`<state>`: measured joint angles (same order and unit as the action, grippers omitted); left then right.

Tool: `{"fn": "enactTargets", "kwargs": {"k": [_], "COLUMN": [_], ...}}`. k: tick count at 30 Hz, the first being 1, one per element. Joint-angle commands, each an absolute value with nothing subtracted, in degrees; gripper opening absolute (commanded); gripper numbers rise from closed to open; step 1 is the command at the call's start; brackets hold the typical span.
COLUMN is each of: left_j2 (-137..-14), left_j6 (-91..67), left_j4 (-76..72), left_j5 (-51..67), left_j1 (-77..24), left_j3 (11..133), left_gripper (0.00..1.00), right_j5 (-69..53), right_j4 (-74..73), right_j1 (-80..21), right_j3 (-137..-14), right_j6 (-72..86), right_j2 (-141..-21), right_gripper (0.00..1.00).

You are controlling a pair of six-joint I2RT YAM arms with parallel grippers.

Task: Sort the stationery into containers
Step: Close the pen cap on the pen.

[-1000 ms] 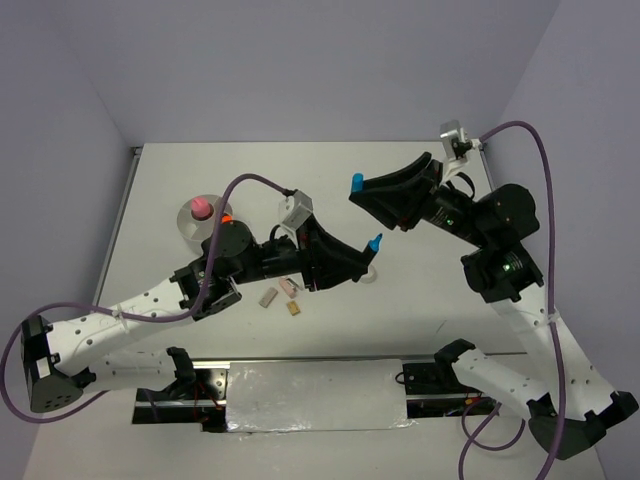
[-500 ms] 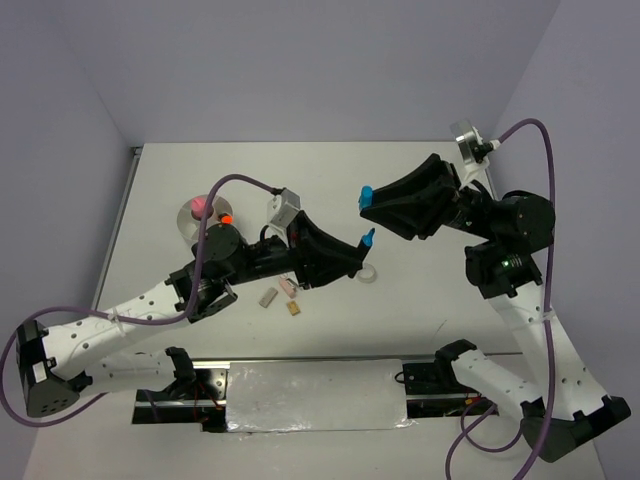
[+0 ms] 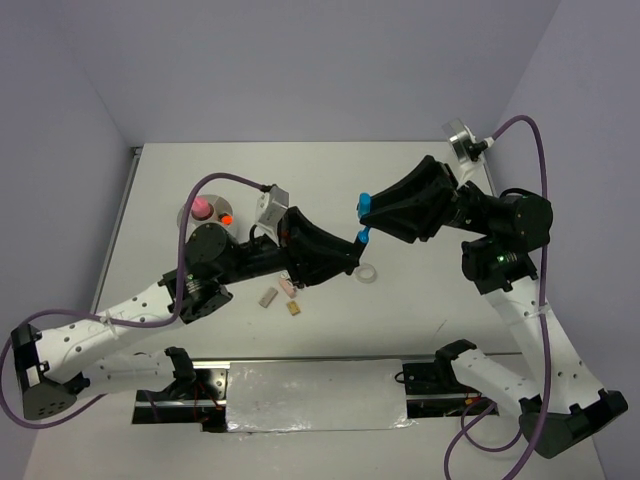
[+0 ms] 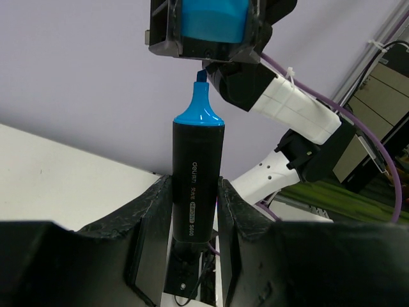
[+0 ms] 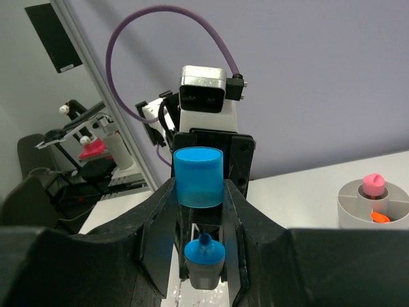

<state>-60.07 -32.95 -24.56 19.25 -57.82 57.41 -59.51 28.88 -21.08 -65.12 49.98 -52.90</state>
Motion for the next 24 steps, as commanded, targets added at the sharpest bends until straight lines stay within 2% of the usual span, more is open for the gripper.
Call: {"fn": "enactTargets", "kwargs": {"k": [1, 24], "left_j2": [-57.7, -57.5], "left_j6": [-31.0, -29.8], "left_j4": [-28.9, -31.6], "left_j5": [19.4, 13.8], "left_j1": [-57.6, -57.4], "left_j3": [59.9, 59.7], "left_gripper": [0.00, 0.00], "right_j5": [-60.7, -61.3], "right_j4": [31.9, 34.1], "right_j1": [-20.6, -20.5], "right_j3": [-66.4, -66.4], "right_j6": [50.5, 52.6], "right_j2": [-52.6, -54.5], "right_gripper": [0.27, 0.30]}}
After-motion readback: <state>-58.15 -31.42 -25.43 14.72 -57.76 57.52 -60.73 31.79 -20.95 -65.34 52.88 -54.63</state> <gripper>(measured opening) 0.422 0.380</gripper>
